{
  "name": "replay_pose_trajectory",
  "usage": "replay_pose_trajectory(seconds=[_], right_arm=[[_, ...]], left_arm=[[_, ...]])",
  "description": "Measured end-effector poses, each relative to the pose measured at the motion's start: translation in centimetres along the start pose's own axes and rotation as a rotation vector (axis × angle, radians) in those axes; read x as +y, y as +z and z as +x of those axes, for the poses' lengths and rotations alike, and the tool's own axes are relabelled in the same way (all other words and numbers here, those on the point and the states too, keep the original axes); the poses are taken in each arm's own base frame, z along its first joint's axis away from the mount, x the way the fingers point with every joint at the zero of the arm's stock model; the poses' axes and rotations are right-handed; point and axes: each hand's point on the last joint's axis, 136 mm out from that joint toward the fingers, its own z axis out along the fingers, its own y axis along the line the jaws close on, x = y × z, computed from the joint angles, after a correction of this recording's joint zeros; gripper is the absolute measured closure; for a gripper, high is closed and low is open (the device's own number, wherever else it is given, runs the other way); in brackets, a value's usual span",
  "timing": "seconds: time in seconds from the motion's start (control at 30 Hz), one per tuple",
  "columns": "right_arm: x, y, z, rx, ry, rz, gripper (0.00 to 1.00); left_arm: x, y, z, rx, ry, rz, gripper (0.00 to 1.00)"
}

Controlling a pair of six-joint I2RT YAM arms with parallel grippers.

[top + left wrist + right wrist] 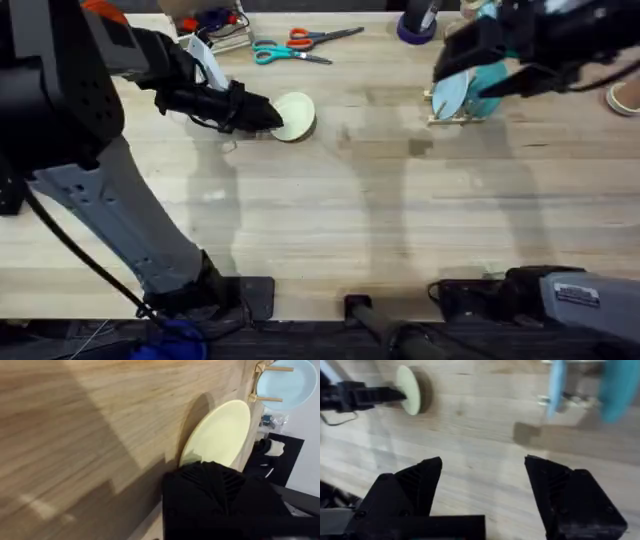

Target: Pick up the plates from the table one by one and place each into a slot on the dish rack.

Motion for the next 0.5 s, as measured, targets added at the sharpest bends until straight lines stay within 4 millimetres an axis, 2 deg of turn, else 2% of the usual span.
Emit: replay_pose_trajectory(seconds=[0.13, 0.27, 0.5], right_arm=[[1.6, 2.3, -0.9, 0.021, -0.016, -0.054, 0.007], [3.0, 4.6, -0.6, 0.075, -0.038, -0.083, 0.007], [5.6, 7.4, -0.6, 0.098, -0.097, -0.124, 0.007]], left_arm=[[0.0, 0.0, 0.0, 0.000, 0.000, 0.000, 0.961], [0.0, 0.0, 0.0, 0.000, -0.001, 0.000, 0.960], [0.0, 0.0, 0.0, 0.000, -0.002, 0.000, 0.960]])
